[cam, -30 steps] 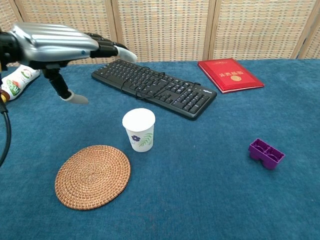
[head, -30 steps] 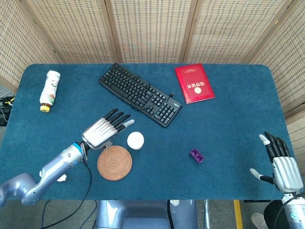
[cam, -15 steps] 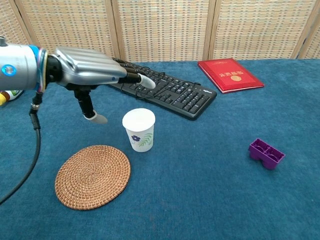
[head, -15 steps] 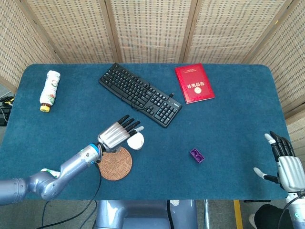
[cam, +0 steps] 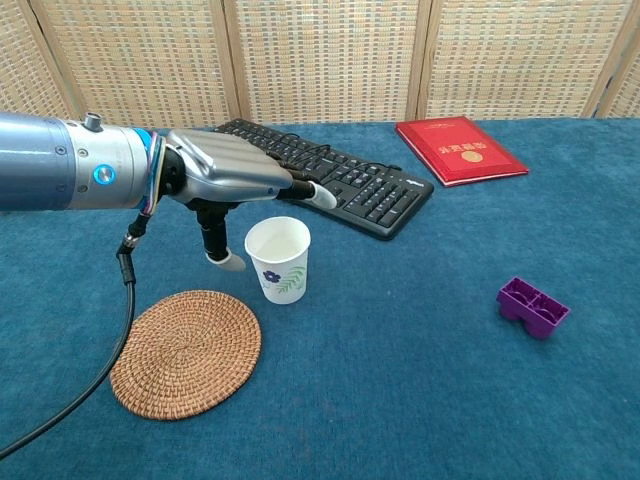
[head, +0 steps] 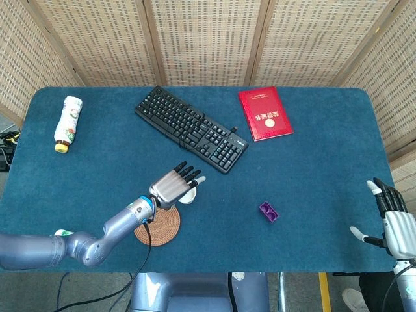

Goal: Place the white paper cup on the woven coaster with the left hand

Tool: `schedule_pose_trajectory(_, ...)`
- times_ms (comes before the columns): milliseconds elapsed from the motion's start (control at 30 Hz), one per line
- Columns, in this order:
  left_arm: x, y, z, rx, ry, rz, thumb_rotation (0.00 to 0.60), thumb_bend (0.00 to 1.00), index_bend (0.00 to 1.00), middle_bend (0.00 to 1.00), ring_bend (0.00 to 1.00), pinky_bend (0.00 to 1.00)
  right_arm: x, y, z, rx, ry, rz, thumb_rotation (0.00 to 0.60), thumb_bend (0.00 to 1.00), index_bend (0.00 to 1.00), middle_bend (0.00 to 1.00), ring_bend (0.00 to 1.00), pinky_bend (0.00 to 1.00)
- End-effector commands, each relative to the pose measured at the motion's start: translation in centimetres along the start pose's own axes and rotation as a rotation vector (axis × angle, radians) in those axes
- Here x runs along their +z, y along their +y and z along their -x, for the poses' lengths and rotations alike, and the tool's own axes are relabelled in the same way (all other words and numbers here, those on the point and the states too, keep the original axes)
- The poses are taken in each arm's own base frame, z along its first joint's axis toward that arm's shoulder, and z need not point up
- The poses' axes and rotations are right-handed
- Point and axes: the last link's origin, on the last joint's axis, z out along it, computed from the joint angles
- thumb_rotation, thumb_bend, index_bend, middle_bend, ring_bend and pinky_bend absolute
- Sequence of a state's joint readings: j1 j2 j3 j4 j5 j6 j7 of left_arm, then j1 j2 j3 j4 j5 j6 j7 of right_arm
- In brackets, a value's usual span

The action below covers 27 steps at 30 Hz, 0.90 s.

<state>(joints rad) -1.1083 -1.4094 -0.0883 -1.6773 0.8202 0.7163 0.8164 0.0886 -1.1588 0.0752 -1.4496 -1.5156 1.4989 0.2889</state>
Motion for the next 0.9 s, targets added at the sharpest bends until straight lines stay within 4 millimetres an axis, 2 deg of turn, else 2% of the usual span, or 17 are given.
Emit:
schedule_pose_trajectory(33,0.3,0.2,0.1,0.018,-0.012,-0.001,0.600,0.28,0.00,0.00,0.00,0.00,0.0,0.2,0.0,0.004,0.000,0.006,0.600,0.08,0.03,0.00,0.00,0.00)
schedule_pose_trajectory(367,1.1,0.7,0.7,0.022,-0.050,-0.015,0.600,0.28,0.03,0.00,0.00,0.00,0.0,0.6,-0.2,0.017,0.005,0.015,0.600,0.08,0.03,0.00,0.00,0.00)
schedule_pose_trajectory(667,1.5,0.6,1.1,0.012,-0.056,-0.031,0.600,0.29,0.20,0.00,0.00,0.00,0.1,0.7,-0.2,0.022,0.007,0.018,0.600,0.08,0.04,0.00,0.00,0.00)
schedule_pose_trajectory(800,1.4,0.4,1.3,0.007,-0.064,-0.037,0.600,0.34,0.22,0.00,0.00,0.00,0.0,0.7,-0.3,0.023,0.009,0.018,0.600,0.08,0.04,0.00,0.00,0.00)
schedule_pose_trajectory(900,1.3,0.3,1.4,0.008,-0.065,-0.041,0.600,0.35,0.24,0.00,0.00,0.00,0.0,0.7,-0.3,0.023,0.009,0.017,0.600,0.08,0.04,0.00,0.00,0.00)
